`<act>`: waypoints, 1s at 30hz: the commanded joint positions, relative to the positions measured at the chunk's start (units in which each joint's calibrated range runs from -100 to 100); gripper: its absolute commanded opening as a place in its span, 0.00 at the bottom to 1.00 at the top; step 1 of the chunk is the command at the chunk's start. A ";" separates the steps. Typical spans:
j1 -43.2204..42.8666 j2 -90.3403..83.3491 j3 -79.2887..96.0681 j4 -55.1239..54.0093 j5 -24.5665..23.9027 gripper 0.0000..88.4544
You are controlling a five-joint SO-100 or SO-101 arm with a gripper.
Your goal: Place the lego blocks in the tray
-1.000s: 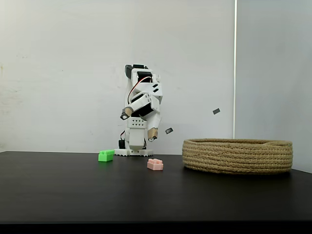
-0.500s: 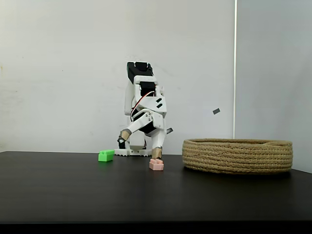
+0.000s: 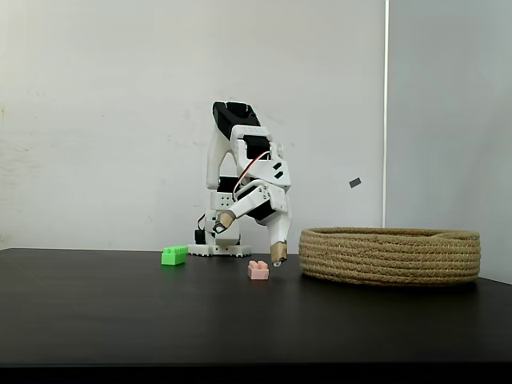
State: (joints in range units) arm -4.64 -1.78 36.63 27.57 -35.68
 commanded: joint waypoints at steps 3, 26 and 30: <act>0.93 -0.71 -2.48 -1.95 -2.05 0.50; 3.24 4.27 1.90 -18.28 -9.47 0.12; 2.66 4.19 2.45 -18.45 -8.35 0.00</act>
State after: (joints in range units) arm -1.63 3.73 39.11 10.35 -44.91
